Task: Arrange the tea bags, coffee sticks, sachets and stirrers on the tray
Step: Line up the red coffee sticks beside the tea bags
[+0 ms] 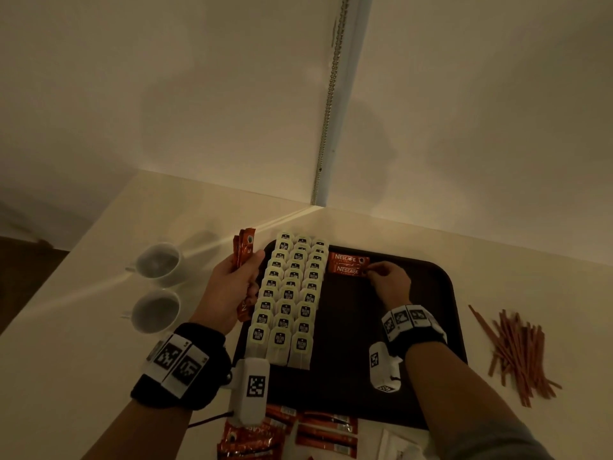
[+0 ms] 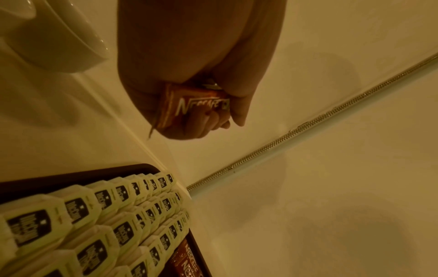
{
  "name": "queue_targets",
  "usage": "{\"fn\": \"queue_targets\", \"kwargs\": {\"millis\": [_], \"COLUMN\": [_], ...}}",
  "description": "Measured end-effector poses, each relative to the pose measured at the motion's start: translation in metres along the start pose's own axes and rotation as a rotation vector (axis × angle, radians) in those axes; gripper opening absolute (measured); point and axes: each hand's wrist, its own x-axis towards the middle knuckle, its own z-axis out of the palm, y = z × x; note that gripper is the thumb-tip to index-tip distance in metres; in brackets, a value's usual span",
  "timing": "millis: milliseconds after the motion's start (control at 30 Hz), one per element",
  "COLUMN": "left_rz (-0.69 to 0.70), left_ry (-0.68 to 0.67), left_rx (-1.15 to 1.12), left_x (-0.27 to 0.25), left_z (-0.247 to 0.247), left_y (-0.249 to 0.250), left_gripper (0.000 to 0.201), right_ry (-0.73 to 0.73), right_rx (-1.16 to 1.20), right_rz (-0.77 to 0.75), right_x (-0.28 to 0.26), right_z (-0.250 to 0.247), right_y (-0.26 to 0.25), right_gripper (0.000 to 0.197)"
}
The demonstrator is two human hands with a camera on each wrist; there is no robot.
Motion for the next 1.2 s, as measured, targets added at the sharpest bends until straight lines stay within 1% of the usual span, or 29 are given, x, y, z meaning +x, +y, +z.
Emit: {"fn": "queue_targets", "kwargs": {"millis": [200, 267, 367, 467, 533, 667, 733, 800, 833, 900, 967, 1033, 1100, 1200], "left_rz": [-0.018, -0.031, -0.071, -0.100, -0.091, -0.088, -0.074, -0.056, -0.048, -0.037, -0.026, -0.018, -0.017, 0.031], "left_ry": [0.001, -0.007, -0.066, -0.108, -0.119, -0.137, -0.161, -0.180, -0.189, -0.212, -0.233, -0.249, -0.249, -0.215], "left_rx": [-0.006, -0.025, -0.089, -0.166, -0.168, -0.180, -0.158, -0.125, -0.104, -0.058, -0.017, -0.005, -0.002, 0.042], "left_x": [-0.002, -0.002, -0.002, -0.004, -0.005, -0.007, -0.007, -0.005, -0.005, -0.005, -0.007, -0.009, -0.011, -0.014], "left_z": [0.005, 0.006, 0.007, 0.008, 0.010, 0.014, 0.016, 0.018, 0.020, 0.024, 0.029, 0.032, 0.032, 0.024], "left_y": [0.001, 0.002, 0.003, 0.003, 0.004, 0.008, 0.010, 0.012, 0.012, 0.014, 0.016, 0.018, 0.020, 0.021], "left_gripper": [0.020, 0.015, 0.006, 0.011, 0.015, 0.014, 0.015, 0.015, 0.015, 0.015, 0.015, 0.017, 0.021, 0.019], "right_ry": [0.009, 0.008, 0.017, 0.025, 0.029, 0.064, 0.081, 0.043, -0.018, -0.217, -0.415, -0.505, -0.501, -0.475], "right_rx": [0.006, -0.006, -0.011, -0.033, -0.041, -0.020, 0.018, 0.090, 0.147, 0.237, 0.284, 0.316, 0.349, 0.508], "right_rz": [0.050, 0.076, 0.122, 0.142, 0.151, 0.176, 0.117, -0.045, -0.146, -0.314, -0.423, -0.502, -0.516, -0.402], "right_x": [0.006, 0.006, 0.005, 0.004, 0.004, 0.002, -0.005, -0.019, -0.031, -0.057, -0.078, -0.089, -0.092, -0.095], "right_z": [0.004, 0.004, 0.006, 0.006, 0.004, 0.000, -0.004, -0.006, -0.007, -0.008, -0.006, -0.004, -0.003, -0.006], "right_y": [-0.004, -0.006, -0.006, -0.007, -0.008, -0.009, -0.020, -0.042, -0.058, -0.091, -0.115, -0.126, -0.129, -0.126], "right_gripper": [0.014, 0.015, 0.016, 0.017, 0.018, 0.019, 0.021, 0.020, 0.019, 0.017, 0.017, 0.013, 0.009, 0.006]}}
